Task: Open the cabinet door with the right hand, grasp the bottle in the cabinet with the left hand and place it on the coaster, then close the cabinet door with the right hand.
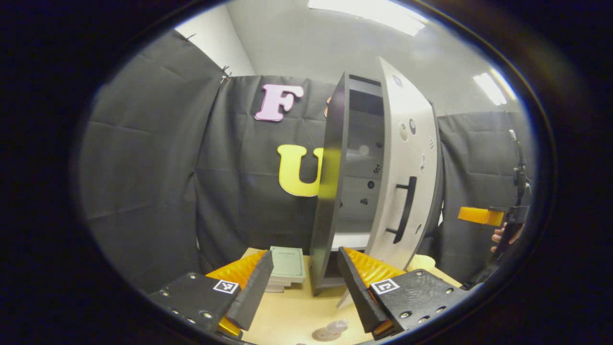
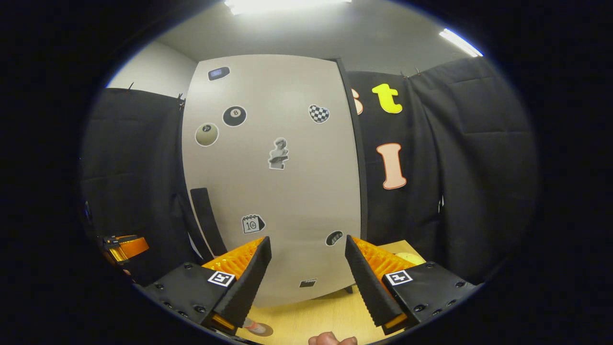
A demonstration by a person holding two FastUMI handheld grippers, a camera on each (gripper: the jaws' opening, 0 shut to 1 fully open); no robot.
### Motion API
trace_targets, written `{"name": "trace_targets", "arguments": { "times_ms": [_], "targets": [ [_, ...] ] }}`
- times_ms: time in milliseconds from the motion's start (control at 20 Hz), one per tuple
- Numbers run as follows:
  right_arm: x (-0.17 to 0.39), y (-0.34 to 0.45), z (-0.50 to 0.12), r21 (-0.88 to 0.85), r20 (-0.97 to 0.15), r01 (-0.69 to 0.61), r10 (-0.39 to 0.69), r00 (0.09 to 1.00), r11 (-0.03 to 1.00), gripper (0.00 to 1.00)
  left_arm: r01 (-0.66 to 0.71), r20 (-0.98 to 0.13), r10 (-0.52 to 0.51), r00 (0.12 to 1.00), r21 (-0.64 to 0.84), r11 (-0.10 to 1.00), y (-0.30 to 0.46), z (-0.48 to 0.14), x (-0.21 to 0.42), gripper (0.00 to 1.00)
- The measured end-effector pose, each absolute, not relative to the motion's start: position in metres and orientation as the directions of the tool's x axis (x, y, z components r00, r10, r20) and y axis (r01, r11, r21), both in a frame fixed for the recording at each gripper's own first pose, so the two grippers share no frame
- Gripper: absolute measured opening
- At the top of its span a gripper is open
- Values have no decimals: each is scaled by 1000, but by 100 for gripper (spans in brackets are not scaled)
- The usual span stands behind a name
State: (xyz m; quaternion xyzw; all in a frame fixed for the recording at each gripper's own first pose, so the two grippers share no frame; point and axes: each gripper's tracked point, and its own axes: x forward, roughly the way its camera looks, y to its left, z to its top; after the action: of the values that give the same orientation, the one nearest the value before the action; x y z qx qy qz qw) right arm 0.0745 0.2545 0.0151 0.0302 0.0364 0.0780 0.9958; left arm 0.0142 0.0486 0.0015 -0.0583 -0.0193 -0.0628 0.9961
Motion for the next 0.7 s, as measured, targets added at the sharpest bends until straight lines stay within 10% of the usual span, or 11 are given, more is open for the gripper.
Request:
{"name": "trace_targets", "arguments": {
  "times_ms": [700],
  "targets": [
    [57,146,25,-7,-47,-215,215,976,977,98,60,168,-47,985,-78,995,-26,55,-40,82]
  ]
}}
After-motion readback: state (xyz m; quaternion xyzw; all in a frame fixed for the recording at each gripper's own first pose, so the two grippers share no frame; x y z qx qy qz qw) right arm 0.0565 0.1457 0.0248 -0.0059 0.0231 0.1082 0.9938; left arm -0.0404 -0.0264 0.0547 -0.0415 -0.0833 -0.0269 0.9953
